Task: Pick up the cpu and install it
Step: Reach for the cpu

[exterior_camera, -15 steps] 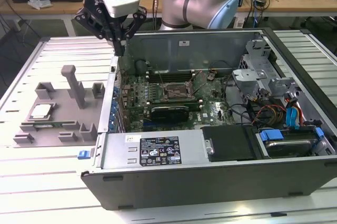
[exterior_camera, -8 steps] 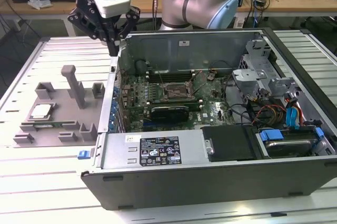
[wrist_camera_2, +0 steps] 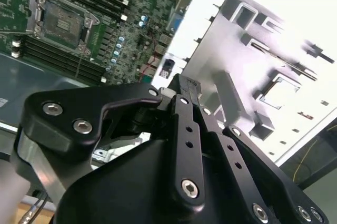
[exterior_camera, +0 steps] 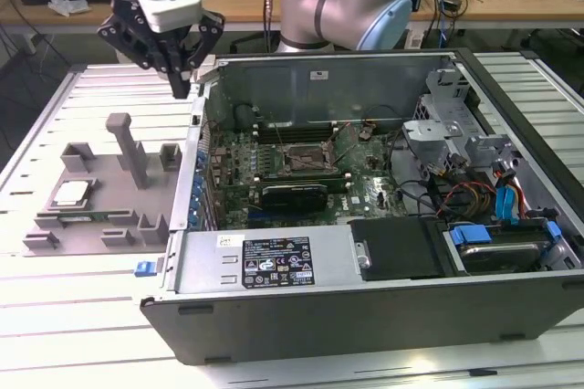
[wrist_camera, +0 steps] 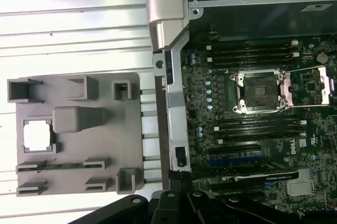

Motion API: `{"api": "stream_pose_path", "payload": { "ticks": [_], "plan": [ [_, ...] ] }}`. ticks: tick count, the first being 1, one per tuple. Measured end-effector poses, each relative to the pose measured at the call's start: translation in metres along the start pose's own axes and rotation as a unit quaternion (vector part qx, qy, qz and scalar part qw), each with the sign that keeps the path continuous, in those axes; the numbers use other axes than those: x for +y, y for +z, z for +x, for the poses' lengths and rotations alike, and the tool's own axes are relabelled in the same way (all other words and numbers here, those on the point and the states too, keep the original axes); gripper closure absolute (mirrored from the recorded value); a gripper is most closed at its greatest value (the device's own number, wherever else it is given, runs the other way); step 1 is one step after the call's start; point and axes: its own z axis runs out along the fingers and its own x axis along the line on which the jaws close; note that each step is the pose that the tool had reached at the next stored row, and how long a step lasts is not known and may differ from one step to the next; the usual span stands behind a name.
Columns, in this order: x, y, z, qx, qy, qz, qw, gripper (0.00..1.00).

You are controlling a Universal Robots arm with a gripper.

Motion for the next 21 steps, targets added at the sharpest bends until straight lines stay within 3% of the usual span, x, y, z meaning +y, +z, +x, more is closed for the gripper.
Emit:
{"api": "stream_pose_path", "payload": {
  "ticks": [11, 15, 21],
  "plan": [
    [-0.0023, -0.0003, 0.0303, -0.0008, 0.0, -0.0001, 1.0, 0.89],
    [-0.0036, -0.0002, 0.0474, -0.0013, 0.0, -0.0001, 1.0, 0.89],
    [-0.005, 0.0022, 0.0657, -0.0025, 0.0, -0.0002, 1.0, 0.89]
  ]
}}
